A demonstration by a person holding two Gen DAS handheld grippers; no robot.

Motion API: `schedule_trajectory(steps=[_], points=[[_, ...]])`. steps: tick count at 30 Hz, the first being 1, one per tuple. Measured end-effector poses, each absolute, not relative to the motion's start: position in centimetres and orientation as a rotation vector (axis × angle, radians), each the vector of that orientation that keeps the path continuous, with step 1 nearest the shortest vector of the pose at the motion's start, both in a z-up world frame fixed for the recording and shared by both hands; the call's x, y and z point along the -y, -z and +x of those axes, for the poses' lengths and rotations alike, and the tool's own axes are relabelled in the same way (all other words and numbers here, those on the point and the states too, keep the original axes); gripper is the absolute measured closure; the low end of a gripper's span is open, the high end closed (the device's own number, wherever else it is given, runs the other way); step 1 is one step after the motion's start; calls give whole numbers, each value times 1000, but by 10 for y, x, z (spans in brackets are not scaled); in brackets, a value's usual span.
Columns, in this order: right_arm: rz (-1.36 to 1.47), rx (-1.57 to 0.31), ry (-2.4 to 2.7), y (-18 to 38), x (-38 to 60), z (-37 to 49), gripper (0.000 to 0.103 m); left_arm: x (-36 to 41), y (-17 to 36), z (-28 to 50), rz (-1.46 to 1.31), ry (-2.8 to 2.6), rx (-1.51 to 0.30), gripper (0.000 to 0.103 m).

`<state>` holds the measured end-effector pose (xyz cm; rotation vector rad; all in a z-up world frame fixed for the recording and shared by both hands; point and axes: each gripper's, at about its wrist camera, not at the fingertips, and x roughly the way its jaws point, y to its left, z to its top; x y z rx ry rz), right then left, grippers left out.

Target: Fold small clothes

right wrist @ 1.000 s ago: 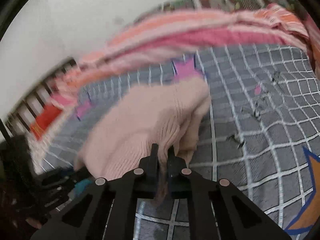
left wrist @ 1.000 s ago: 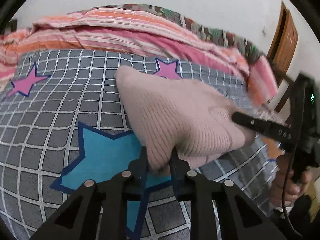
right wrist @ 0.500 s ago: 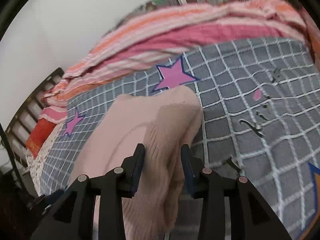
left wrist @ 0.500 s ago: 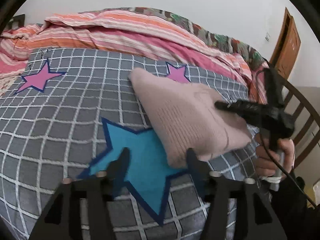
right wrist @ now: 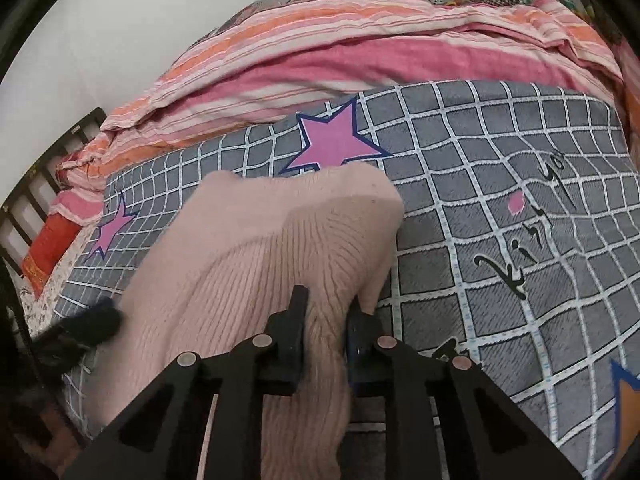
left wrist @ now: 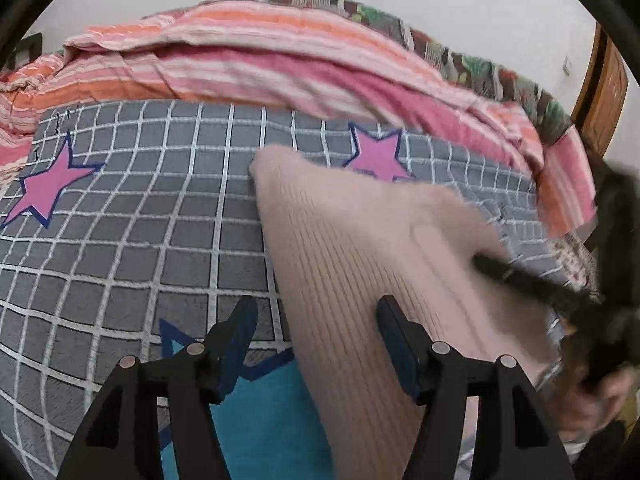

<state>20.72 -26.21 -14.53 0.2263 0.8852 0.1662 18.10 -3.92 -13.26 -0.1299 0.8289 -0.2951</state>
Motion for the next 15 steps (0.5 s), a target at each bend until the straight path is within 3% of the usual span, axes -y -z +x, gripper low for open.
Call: schedule_trajectory(steps=[5,15], points=[[143,-841,-165,126,248,217,79,38,127,201,-141,273,-825,43],[169,-893,-158,150,260,233,75,51,137,257,-42,203,-820,44]])
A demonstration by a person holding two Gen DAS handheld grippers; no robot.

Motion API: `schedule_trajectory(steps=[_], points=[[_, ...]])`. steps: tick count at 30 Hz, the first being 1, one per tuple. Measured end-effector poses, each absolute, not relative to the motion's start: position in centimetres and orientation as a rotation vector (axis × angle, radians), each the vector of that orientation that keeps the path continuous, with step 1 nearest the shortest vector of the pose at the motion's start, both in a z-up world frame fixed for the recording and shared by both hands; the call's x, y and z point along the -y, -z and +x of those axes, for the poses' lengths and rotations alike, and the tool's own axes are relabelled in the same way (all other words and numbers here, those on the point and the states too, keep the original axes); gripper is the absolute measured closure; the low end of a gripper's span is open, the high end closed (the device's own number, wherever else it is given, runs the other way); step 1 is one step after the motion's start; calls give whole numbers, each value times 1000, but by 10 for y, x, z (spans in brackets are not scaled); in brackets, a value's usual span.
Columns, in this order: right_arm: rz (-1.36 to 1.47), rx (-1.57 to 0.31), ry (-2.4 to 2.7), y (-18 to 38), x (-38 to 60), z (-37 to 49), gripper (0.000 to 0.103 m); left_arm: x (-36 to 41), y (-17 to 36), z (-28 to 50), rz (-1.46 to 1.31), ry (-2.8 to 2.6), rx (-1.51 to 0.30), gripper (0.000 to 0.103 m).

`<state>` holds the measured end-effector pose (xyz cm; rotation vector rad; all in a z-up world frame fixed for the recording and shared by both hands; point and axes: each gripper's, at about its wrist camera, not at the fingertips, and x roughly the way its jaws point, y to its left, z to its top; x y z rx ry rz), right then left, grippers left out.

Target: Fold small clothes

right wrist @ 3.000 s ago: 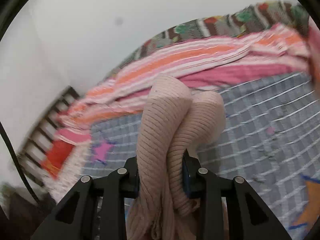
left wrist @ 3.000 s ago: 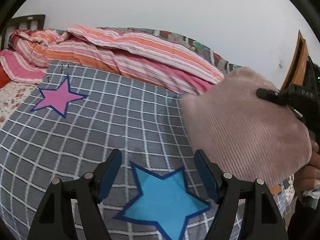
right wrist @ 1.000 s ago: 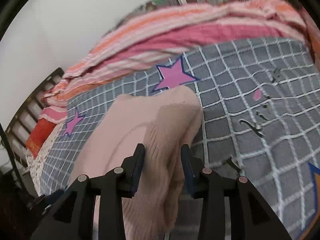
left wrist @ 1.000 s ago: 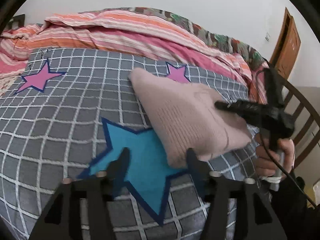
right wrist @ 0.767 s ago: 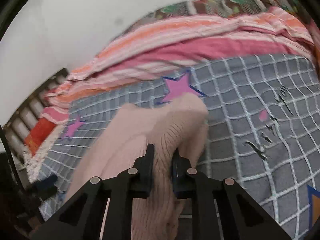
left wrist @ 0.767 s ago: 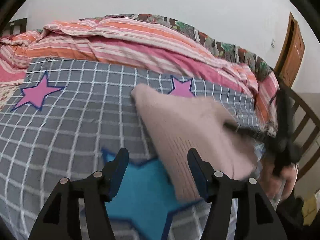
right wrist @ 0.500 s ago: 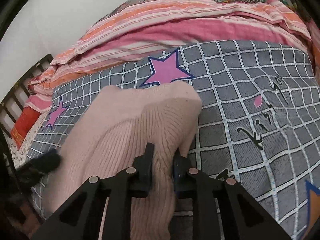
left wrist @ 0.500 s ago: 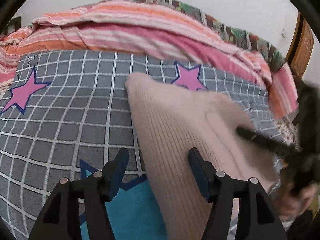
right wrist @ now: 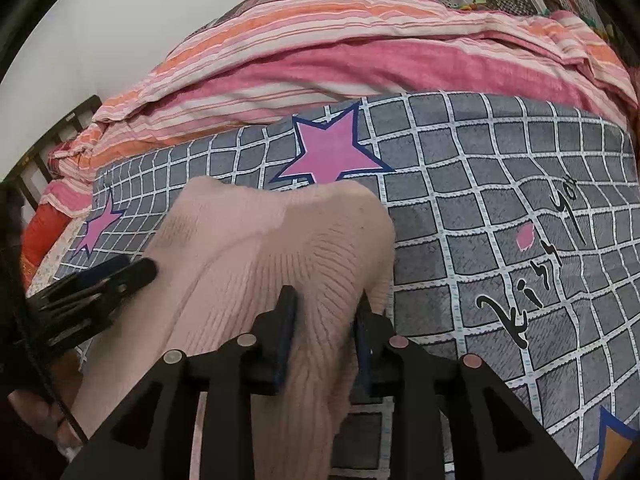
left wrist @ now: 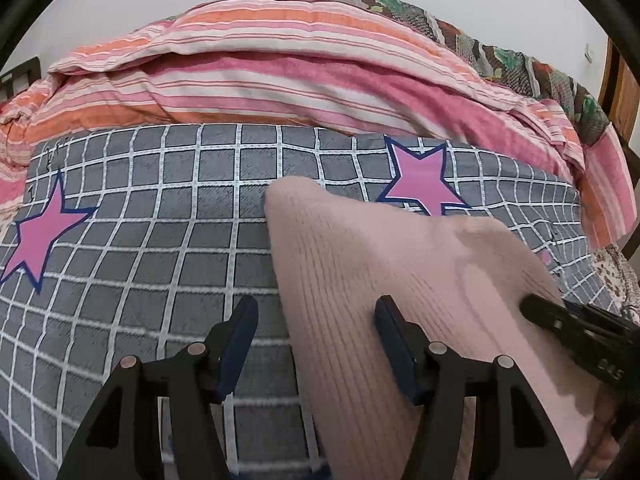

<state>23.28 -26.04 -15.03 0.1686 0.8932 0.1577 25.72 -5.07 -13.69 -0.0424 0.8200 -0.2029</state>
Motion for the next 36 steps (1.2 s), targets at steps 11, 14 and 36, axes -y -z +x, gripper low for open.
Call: schedule_trajectory(steps=[11,14,36], points=[[189,-837,-187,153,265,222,73,46,147,279,-54,182,-830,56],[195,-811,-183,147,268,213,72,47,142,262,-72,245,-830,57],[121,-777,-166,145,264,191,86,49,131,168,-68,263,-740,54]])
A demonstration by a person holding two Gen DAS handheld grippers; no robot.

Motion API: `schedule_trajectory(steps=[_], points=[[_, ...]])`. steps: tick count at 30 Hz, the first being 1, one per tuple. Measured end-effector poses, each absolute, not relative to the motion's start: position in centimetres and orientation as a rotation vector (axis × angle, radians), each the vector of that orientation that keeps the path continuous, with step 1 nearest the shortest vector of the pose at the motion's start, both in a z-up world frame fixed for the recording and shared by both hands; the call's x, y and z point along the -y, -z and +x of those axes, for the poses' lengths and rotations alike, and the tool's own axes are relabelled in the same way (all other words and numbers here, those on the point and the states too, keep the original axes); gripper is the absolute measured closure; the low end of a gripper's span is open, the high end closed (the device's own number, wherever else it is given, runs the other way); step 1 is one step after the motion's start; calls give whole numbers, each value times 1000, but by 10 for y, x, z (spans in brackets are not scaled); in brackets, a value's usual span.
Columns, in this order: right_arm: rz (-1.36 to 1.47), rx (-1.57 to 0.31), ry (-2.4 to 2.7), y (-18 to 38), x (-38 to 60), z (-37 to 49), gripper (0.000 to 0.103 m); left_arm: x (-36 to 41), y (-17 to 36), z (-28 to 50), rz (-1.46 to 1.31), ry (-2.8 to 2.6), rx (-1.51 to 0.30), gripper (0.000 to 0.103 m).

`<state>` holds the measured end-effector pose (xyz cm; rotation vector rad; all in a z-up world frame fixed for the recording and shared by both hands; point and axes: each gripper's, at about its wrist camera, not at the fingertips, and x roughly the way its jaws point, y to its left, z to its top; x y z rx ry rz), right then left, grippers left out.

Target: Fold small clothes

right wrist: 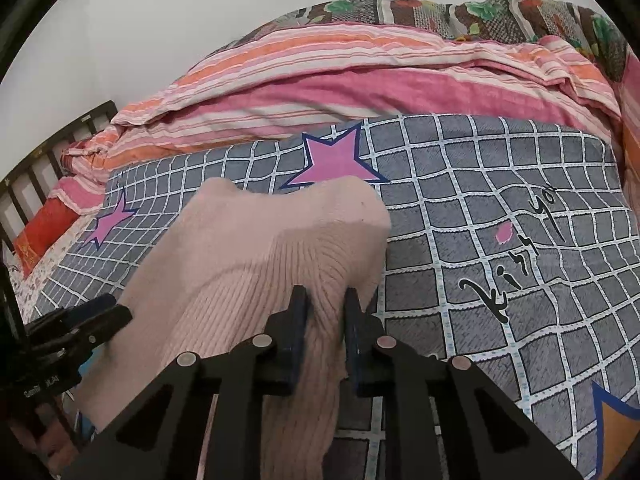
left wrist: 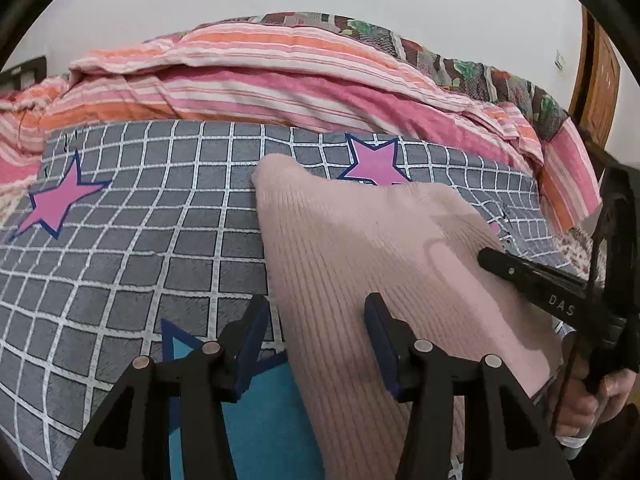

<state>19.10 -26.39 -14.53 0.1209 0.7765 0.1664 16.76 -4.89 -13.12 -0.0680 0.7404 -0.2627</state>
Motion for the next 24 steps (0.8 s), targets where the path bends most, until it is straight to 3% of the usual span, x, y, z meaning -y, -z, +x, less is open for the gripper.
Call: schedule_trajectory(steps=[13,24], points=[[121,-781,-131,144,266,189,83,49,132,170,-78,239,-727,49],[132,-725,-150,136,266,183,94,43,124,166,-103,257,-694,49]])
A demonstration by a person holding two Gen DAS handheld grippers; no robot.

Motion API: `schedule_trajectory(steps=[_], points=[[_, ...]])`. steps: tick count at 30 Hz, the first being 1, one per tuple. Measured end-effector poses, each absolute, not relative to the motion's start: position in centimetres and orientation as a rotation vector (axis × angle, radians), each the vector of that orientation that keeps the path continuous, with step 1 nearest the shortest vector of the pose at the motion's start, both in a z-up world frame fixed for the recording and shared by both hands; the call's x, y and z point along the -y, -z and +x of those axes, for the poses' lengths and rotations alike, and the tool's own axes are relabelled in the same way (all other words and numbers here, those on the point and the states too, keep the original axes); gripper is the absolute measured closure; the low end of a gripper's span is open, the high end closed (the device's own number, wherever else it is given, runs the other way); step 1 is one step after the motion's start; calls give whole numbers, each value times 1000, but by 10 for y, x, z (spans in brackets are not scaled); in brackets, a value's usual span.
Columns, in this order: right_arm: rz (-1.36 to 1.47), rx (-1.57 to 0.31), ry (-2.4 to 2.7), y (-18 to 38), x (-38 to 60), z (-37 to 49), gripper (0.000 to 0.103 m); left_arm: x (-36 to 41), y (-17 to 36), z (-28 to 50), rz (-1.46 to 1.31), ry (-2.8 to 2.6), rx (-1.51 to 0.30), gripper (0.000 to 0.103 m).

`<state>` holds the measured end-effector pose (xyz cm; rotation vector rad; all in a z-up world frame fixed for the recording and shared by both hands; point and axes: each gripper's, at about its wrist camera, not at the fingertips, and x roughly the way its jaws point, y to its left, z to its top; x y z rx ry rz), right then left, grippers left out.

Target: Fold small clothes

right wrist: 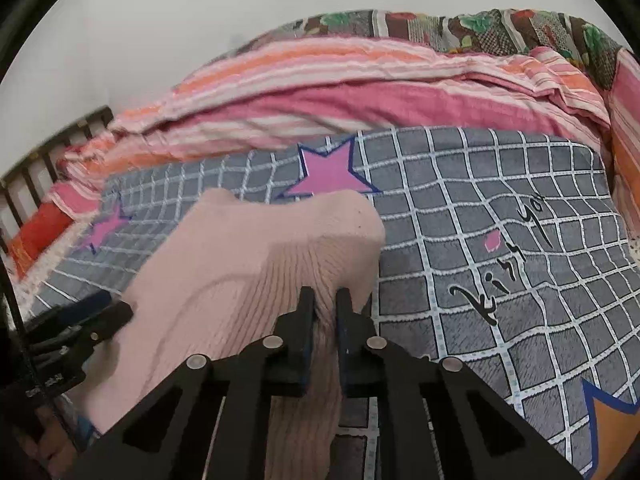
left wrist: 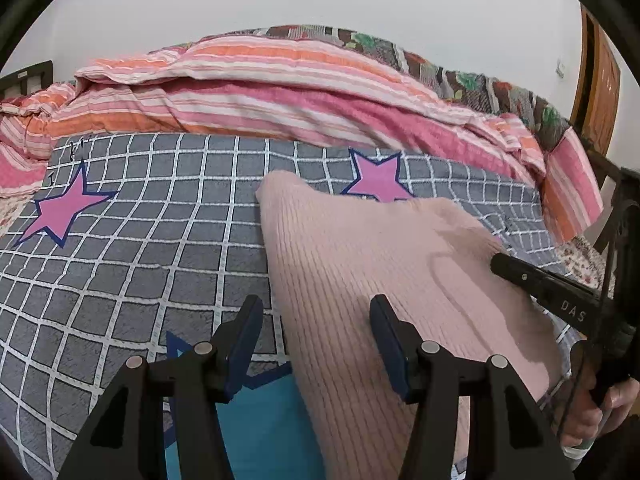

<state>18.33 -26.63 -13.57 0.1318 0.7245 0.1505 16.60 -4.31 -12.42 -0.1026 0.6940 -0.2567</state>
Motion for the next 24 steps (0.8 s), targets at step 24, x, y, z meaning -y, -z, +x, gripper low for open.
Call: schedule_trajectory(steps=[24], points=[[98,-763,-97,140,267,184,85,52,133,157,-57,313,-725,41]])
